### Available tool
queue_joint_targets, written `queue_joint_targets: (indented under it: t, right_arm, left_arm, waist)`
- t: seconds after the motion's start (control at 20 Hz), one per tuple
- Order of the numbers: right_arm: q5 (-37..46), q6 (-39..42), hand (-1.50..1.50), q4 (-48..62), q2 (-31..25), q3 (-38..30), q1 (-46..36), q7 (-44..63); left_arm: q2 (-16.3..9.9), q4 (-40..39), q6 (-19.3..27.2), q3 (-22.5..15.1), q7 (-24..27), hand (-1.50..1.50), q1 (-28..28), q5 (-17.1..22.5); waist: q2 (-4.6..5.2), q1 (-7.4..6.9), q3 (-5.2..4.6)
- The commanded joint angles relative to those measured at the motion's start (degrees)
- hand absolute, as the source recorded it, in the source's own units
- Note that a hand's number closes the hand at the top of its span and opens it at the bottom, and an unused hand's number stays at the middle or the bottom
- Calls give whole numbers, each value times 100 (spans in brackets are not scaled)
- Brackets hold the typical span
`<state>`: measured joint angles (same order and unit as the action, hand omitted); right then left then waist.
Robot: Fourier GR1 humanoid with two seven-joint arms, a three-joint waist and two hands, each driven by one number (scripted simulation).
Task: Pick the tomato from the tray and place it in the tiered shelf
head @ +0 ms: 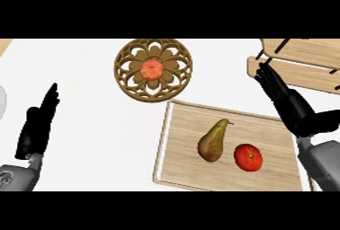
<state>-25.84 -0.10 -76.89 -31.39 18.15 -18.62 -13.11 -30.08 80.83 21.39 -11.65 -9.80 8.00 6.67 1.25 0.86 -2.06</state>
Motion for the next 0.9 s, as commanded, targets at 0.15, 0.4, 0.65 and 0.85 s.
queue_joint_targets:
  t: [0.15,0.4,0.65,0.85]
  right_arm:
    - [-200,-1182,-150,-289,-158,-728,811,591]
    - [470,-2075,150,522,-923,-1067,1252,821]
    - [553,-4470,-150,286,256,-1742,2050,142]
    - [271,-4717,-150,-823,1305,-2053,2976,-1126]
  left_arm:
    - [567,97,-286,-233,665,0,36,154]
    - [548,350,-343,-238,628,0,113,232]
    - [823,353,-575,-397,1005,0,-135,395]
    - [1038,252,-589,-574,1142,0,-114,250]
  waist:
    - [-169,224,188]
    - [-43,684,16]
    - [-184,407,178]
    - [-169,229,203]
